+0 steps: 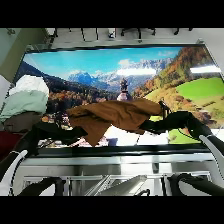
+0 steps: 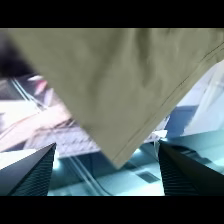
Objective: Fold the shirts.
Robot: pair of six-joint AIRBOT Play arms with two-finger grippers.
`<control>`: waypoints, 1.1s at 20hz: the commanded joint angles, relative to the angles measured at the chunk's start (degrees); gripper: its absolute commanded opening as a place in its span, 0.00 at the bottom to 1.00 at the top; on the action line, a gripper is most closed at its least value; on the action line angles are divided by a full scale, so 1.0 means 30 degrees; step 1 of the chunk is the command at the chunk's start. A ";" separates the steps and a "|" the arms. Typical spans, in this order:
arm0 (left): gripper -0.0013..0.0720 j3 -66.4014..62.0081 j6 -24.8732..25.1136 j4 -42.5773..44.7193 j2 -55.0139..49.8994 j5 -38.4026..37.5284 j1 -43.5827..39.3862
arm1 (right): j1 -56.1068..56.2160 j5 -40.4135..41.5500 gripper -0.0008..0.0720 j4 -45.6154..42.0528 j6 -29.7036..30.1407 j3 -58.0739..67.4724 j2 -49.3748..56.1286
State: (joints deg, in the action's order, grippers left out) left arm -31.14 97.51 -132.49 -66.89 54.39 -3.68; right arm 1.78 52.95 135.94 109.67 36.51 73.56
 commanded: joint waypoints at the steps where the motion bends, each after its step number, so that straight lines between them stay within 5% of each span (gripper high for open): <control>1: 0.96 -0.0364 -0.0240 -0.0350 -0.1814 -0.1996 -0.2463 | 0.0444 -0.0459 0.84 0.0372 -0.0058 0.0102 0.0663; 3: 0.96 -0.1173 -0.0248 -0.0342 -0.3279 -0.1909 -0.3031 | 0.0517 -0.0670 0.83 0.0780 -0.0058 0.0109 0.0663; 4: 0.89 -0.1464 -0.0270 -0.0350 -0.3832 -0.1851 -0.3075 | 0.0583 -0.0678 0.69 0.1020 -0.0051 0.0146 0.0663; 7: 0.07 -0.2361 -0.0342 -0.0197 -0.4670 -0.1362 -0.3075 | 0.1253 -0.0663 0.04 0.1530 0.0029 0.0882 0.0656; 13: 0.04 -0.3767 -0.0699 0.2812 -0.4597 0.1974 -0.2543 | 0.1151 0.0335 0.04 0.2142 0.0022 0.8327 -0.0707; 18: 0.04 -0.1807 -0.0211 0.2805 -0.2725 0.2047 -0.0401 | -0.2550 -0.7672 0.04 0.1413 -0.0758 1.5562 0.2856; 20: 0.04 -0.1333 0.0015 0.2805 -0.1778 0.2193 0.0168 | -0.3264 -0.8291 0.04 0.1406 -0.0925 1.6378 0.5734; 21: 0.04 -0.1209 0.0066 0.2820 -0.1290 0.2412 0.0430 | -0.3548 -0.7606 0.06 0.1421 -0.1100 1.6568 0.7176; 22: 0.04 -0.1180 0.0066 0.2834 -0.0882 0.2674 0.0772 | -0.3810 -0.6747 0.24 0.1435 -0.1486 1.6633 0.8262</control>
State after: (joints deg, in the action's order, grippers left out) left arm -35.92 96.79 -123.07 -73.10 60.07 -3.97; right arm -6.55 33.95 140.44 107.50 82.37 88.90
